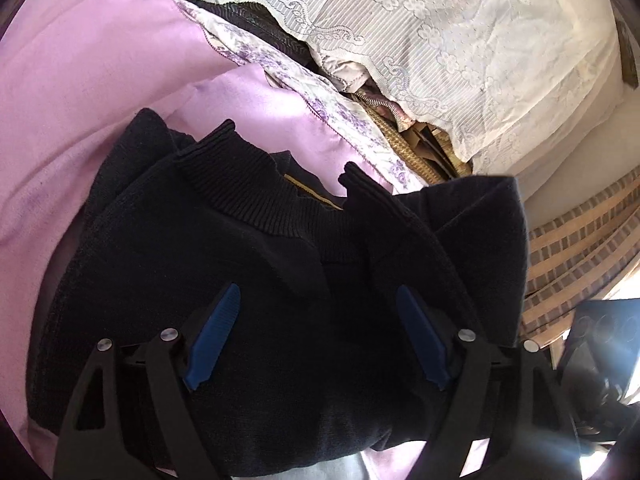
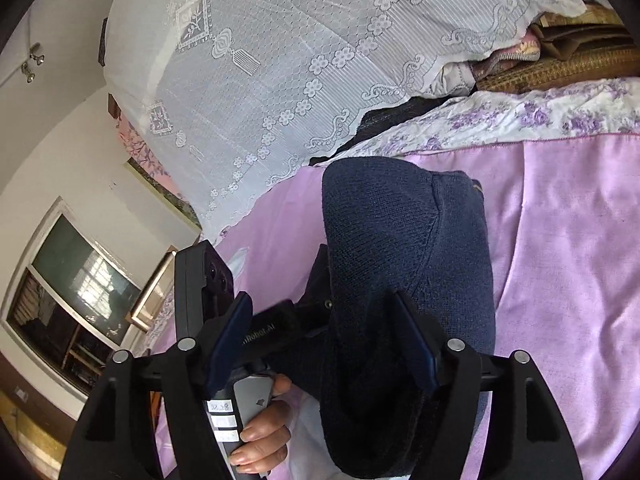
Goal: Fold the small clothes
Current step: 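Lift the side edge with the right tool and fold it across the bundle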
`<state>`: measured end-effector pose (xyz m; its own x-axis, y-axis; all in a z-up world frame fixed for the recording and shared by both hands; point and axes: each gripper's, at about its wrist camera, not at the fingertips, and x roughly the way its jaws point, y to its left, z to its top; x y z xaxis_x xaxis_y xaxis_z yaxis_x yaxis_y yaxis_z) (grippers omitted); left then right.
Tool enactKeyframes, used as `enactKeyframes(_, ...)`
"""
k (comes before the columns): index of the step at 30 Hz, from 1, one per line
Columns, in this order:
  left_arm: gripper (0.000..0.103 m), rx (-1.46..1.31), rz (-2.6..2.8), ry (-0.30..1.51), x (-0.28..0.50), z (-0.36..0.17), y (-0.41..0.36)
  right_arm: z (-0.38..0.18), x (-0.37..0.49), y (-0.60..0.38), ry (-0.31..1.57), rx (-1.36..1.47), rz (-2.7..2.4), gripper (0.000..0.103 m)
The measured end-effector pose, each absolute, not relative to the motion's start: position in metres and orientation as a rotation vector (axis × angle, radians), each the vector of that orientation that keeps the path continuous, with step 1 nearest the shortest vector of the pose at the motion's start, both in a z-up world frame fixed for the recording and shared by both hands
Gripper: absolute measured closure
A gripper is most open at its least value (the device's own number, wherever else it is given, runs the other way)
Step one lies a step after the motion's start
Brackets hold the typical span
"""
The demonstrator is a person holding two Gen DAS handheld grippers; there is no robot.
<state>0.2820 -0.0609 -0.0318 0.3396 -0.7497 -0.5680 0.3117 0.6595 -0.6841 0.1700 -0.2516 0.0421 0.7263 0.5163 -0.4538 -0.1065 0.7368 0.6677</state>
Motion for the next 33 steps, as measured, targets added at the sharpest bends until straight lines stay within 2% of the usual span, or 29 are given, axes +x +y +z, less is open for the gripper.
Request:
enactKeyframes(3, 0.024, -0.605, -0.760, 1.020, 0.287, -0.037, -0.052, 0.033, 0.174, -0.254, 0.681, 0.711, 0.408, 0.029)
enactKeyframes(11, 0.022, -0.563, -0.750, 1.017, 0.285, -0.037, -0.063, 0.040, 0.165, -0.256, 0.622, 0.618, 0.293, 0.028)
enactKeyframes(14, 0.023, -0.578, -0.746, 1.024, 0.288, -0.039, -0.061, 0.043, 0.160, -0.249, 0.607, 0.484, 0.288, 0.027)
enactKeyframes(19, 0.018, -0.606, -0.770, 1.024, 0.290, -0.039, -0.060, 0.038, 0.154, -0.230, 0.643, 0.230, 0.185, 0.027)
enactKeyframes(21, 0.018, -0.546, -0.753, 1.020, 0.287, -0.036, -0.065, 0.027, 0.161, -0.229, 0.695, 0.211, 0.131, 0.037)
enactKeyframes(23, 0.018, -0.500, -0.732, 1.010, 0.284, -0.032, -0.068, 0.019, 0.167, -0.227, 0.722, 0.171, 0.064, 0.063)
enactKeyframes(27, 0.018, -0.440, -0.611, 0.964, 0.280, -0.023, -0.054, 0.022, 0.165, -0.246, 0.700, 0.284, 0.061, 0.072)
enactKeyframes(33, 0.018, -0.001, -0.312, 0.818, 0.256, -0.011, -0.059, 0.016, 0.161, -0.285, 0.688, 0.581, 0.085, 0.074)
